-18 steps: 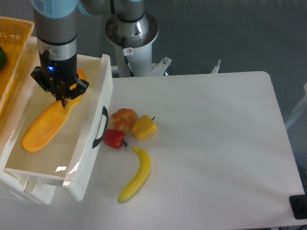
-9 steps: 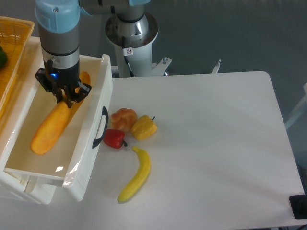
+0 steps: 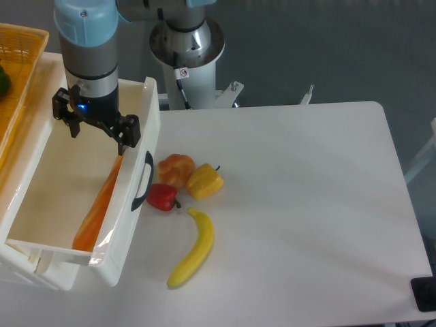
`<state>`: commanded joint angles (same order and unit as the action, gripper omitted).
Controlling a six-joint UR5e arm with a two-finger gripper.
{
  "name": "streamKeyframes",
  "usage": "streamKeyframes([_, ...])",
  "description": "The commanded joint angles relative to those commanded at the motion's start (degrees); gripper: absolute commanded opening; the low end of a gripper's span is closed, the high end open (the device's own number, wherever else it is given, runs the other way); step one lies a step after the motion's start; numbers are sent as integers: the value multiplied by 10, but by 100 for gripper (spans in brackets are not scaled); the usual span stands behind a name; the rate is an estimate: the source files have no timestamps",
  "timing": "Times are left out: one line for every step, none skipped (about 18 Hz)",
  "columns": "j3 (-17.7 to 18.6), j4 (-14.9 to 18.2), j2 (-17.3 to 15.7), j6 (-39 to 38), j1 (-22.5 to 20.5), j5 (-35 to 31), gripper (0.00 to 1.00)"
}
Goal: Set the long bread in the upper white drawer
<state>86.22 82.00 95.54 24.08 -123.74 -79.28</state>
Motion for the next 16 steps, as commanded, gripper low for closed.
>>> streamKeyframes([-1,-3,-3,10,-9,0,100])
streamKeyframes([-6,-3,-7,24,-17,0,100])
streamKeyframes([-10,-3,-10,34,-29,1,100])
streamKeyframes([-11,-3,-15,41,-40,3,100])
streamKeyframes([-16,-3,-21,43,-47,8,100])
streamKeyframes([-17,-4,-22,44,-59,11,100])
streamKeyframes([-18,-7,-22,45,-73,11,100])
streamKeyframes([-17,-16,-21,50,-84,10,100])
streamKeyframes([-14,-24,-20,61,-99,7,100])
streamKeyframes([-11,-26,-17,75,-116,3,100])
streamKeyframes([-8,-27,-11,95,-127,-4,100])
streamKeyframes([-6,-27,-4,119,-135,-10,100])
streamKeyframes([-6,-28,3,143,-147,-17,100])
streamKeyframes([-6,-28,7,167,-158,-21,100])
streamKeyframes([-6,-29,14,195,-168,-25,100])
streamKeyframes([-6,-29,24,224,-178,-27,100])
